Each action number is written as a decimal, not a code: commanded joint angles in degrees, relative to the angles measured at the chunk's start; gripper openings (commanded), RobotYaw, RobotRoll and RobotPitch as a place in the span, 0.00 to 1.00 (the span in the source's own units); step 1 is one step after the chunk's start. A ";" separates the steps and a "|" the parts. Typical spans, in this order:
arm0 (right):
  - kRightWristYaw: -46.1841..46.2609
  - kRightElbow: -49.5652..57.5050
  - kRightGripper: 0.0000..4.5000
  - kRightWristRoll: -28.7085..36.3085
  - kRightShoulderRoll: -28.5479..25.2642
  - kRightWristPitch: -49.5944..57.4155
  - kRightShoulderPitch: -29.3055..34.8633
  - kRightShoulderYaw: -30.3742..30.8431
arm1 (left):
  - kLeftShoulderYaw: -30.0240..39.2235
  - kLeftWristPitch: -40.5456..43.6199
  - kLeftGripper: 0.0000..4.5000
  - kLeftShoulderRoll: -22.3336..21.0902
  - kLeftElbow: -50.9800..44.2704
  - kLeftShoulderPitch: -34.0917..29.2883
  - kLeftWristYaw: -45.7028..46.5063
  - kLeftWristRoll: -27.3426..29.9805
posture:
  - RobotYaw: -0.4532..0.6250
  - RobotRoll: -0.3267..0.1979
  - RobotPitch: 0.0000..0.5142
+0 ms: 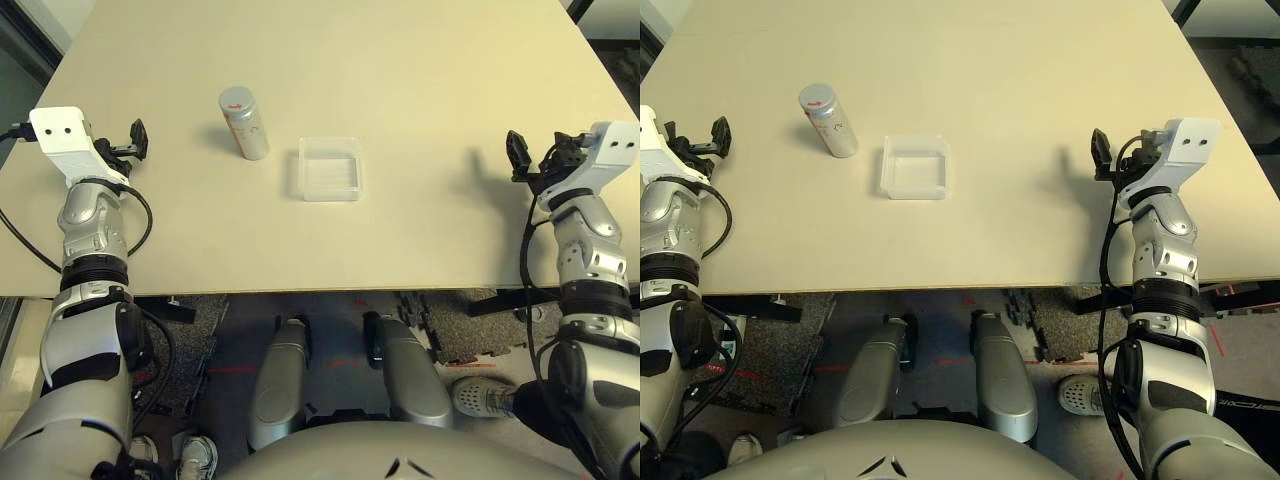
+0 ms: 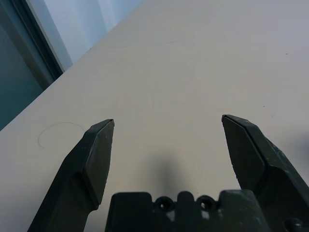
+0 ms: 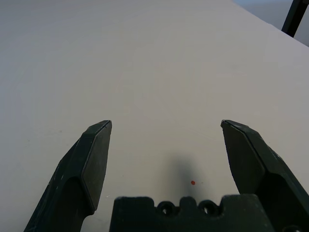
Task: Pour the medicine from the bottle into the box.
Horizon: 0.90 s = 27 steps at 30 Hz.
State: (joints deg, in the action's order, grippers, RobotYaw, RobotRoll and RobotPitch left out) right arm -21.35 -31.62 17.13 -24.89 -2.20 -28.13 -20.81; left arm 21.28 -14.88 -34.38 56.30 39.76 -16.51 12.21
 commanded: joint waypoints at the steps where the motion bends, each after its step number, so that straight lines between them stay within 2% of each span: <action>1: 0.01 0.57 1.00 0.40 -0.71 0.30 1.07 -0.59 | -0.24 0.23 0.99 -0.10 -0.39 -0.66 -0.42 -0.12 | 0.45 0.62 0.42; 7: -0.27 1.34 1.00 0.51 -1.88 0.78 1.47 -0.77 | -1.06 0.16 0.99 -0.01 0.85 1.10 -1.69 -0.57 | 0.45 0.62 0.43; 12: -1.83 4.47 1.00 0.97 -3.53 3.16 1.96 -0.31 | -2.86 2.42 0.99 -0.32 -3.70 -0.29 -7.75 0.14 | 0.46 0.62 0.44; 22: -9.15 18.64 1.00 4.84 -7.49 19.01 2.28 3.25 | -3.50 24.08 0.99 -7.24 -38.41 -19.14 -24.34 8.11 | 0.51 0.62 0.46; 27: -13.03 26.36 1.00 7.15 -8.54 27.68 1.14 7.04 | -4.05 31.92 0.99 -10.04 -47.15 -23.00 -28.91 11.19 | 0.52 0.62 0.44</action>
State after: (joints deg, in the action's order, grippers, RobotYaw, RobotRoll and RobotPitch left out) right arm -33.14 -7.73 23.27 -32.54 22.74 -26.79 -15.19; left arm 17.95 14.80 -43.69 11.22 17.43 -43.90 22.50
